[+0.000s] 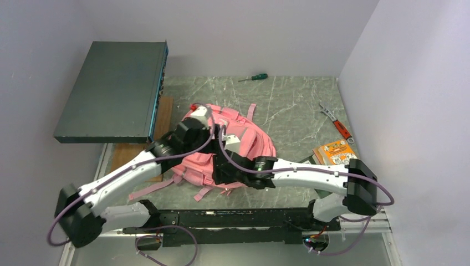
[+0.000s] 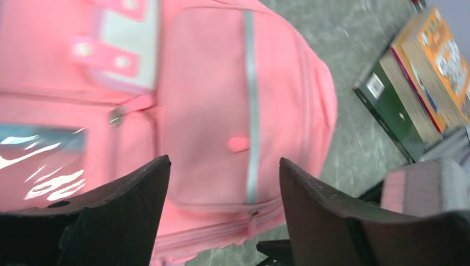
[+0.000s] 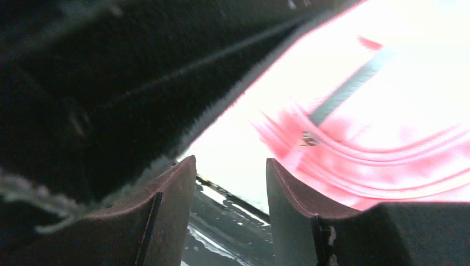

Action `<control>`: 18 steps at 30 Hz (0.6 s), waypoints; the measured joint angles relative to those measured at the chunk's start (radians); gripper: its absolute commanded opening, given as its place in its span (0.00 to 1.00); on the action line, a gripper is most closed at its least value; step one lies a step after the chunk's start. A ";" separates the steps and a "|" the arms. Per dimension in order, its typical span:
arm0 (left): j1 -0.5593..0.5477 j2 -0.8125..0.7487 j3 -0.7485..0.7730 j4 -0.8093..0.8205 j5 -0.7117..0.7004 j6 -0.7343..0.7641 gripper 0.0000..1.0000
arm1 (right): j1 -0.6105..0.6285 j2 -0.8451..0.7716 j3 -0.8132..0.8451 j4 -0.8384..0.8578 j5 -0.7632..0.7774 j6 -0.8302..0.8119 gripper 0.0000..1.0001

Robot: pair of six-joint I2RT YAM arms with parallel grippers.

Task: Pack the student bag
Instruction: Zip the student bag at the center of the board.

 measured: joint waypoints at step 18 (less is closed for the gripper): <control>-0.003 -0.400 -0.287 -0.061 -0.294 -0.101 1.00 | 0.144 0.173 0.159 -0.087 0.093 0.166 0.62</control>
